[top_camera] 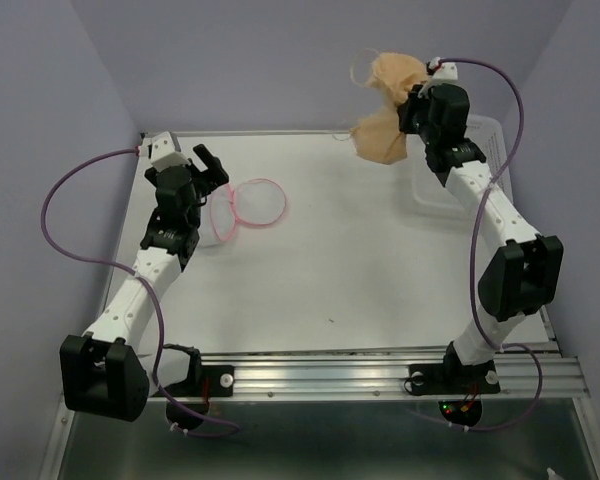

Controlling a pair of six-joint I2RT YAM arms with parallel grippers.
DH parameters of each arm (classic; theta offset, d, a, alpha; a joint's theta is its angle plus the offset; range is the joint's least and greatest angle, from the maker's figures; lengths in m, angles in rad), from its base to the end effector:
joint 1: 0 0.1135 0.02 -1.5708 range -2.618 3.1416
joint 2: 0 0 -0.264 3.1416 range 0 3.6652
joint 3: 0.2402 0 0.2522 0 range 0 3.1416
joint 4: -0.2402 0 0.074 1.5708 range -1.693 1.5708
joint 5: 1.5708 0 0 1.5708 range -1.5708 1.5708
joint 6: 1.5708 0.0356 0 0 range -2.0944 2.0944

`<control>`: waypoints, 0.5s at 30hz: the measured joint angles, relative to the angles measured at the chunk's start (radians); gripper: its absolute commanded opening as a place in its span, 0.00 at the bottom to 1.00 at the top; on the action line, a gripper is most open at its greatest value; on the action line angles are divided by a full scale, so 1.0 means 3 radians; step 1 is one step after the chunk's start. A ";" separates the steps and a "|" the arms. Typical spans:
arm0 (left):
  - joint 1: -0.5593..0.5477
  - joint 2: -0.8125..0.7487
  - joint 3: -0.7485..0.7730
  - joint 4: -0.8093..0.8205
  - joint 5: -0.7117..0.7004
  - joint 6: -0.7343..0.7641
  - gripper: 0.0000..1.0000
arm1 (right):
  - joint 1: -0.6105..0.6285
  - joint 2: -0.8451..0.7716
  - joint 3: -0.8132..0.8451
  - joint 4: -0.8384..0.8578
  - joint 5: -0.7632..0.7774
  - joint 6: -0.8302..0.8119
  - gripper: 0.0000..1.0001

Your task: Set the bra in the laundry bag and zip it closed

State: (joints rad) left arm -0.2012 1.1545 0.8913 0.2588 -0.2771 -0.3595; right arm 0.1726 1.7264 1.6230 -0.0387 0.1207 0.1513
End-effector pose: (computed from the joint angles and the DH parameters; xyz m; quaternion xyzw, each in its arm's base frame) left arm 0.2700 -0.0451 0.3487 -0.1526 0.6920 -0.0993 0.6986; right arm 0.4135 0.0677 0.3932 0.0315 0.7545 0.0605 0.6527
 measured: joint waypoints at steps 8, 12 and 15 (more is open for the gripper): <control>0.0001 0.0005 -0.0006 -0.0003 0.0086 -0.0090 0.99 | 0.0342 -0.0023 -0.0495 -0.0285 -0.1331 -0.0179 0.40; 0.0000 -0.0014 -0.0074 -0.0004 0.0153 -0.0146 0.99 | 0.0492 0.0112 -0.0811 -0.0641 -0.1564 -0.0371 1.00; 0.0000 -0.0010 -0.0080 -0.0009 0.0210 -0.0161 0.99 | 0.0543 0.0264 -0.0928 -0.0843 -0.1620 -0.0449 1.00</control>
State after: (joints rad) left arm -0.2012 1.1515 0.8673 0.2562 -0.2142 -0.4080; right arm 0.3355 1.8057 1.3445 -0.2916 -0.3653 0.0166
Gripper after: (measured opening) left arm 0.990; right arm 0.987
